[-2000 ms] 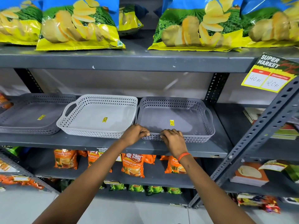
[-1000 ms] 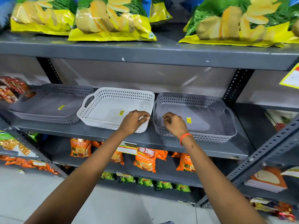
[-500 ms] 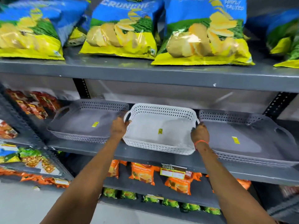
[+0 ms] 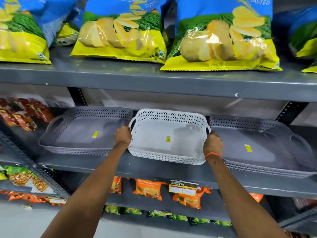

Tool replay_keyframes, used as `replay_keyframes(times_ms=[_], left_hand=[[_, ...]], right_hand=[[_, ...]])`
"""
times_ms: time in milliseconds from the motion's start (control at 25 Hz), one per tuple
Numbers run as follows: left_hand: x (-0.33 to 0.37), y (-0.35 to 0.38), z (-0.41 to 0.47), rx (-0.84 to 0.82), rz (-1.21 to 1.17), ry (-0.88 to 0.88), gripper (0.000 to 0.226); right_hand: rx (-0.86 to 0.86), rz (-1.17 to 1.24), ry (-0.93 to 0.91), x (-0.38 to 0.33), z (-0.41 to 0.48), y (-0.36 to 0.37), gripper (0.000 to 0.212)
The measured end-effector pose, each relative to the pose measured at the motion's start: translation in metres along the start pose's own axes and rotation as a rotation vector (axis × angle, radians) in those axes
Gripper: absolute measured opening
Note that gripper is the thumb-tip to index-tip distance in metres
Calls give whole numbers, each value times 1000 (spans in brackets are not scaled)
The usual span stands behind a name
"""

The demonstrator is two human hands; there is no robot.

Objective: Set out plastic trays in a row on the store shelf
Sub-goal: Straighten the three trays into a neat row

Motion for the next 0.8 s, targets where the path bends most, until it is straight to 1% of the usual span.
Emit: replay_keyframes(times_ms=[240, 400, 640, 800], left_hand=[[10, 1, 19, -33, 26, -22, 28], [12, 0, 20, -35, 4, -28, 28], [1, -2, 0, -24, -29, 4, 31], [-4, -4, -22, -3, -32, 40, 29]], right_hand=[[-19, -8, -9, -8, 17, -3, 24], [-23, 2, 0, -11, 18, -4, 23], [-46, 0, 31, -4, -3, -7, 25], [-32, 5, 31, 1, -19, -8, 23]])
Point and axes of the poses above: each hand's wrist, its own z-axis towards the middle knuckle, its own y-axis out of the palm, x = y × z, the point moved 4 cm from there along z, towards the middle knuckle, and after that the axes turned 14 degrees about -x, right-handed, at the moved point
